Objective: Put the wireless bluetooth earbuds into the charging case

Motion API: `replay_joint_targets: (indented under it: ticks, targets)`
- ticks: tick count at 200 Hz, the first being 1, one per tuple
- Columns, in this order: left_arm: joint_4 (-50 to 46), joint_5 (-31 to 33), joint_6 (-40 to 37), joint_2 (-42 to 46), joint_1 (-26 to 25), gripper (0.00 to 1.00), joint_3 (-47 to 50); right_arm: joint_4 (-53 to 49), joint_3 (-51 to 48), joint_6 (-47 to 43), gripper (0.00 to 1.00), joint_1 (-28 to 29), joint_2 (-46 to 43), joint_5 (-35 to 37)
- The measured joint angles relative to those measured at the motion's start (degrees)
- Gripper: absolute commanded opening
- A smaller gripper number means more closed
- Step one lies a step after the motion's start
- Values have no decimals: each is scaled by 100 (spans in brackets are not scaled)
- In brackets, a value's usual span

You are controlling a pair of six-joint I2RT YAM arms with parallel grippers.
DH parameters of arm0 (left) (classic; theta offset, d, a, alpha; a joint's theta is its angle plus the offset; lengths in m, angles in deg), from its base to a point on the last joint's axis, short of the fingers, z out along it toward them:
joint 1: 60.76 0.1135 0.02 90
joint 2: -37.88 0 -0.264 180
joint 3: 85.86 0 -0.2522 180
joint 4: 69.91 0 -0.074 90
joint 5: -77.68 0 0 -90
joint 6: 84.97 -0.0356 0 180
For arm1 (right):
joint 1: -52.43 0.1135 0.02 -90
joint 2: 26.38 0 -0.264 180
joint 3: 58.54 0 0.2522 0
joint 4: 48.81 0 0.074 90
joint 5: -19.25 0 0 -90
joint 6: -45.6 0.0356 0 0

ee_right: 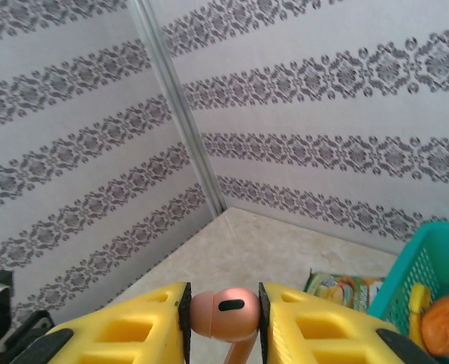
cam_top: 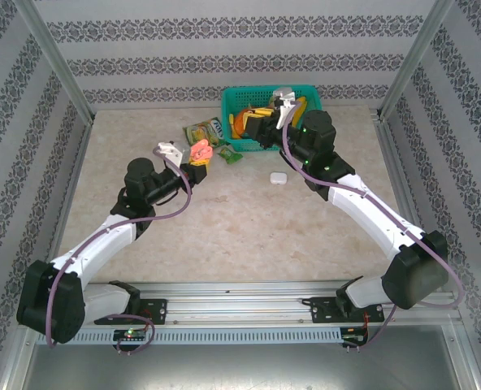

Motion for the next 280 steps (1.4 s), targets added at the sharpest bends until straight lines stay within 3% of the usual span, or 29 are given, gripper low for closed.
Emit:
replay_joint_targets:
  ticks: [119, 209, 280]
  targets:
    - [-748, -321, -2, -1392, -688, 0, -2087, 120, 4, -87, 30, -221, -2, -1523]
    - [-892, -448, 46, -1419, -706, 0, -2197, 376, -9, -197, 30, -302, -116, -1587]
    - [-885, -476, 306, -1453, -844, 0, -2514, 1147, -452, 136, 29, -332, -133, -1421]
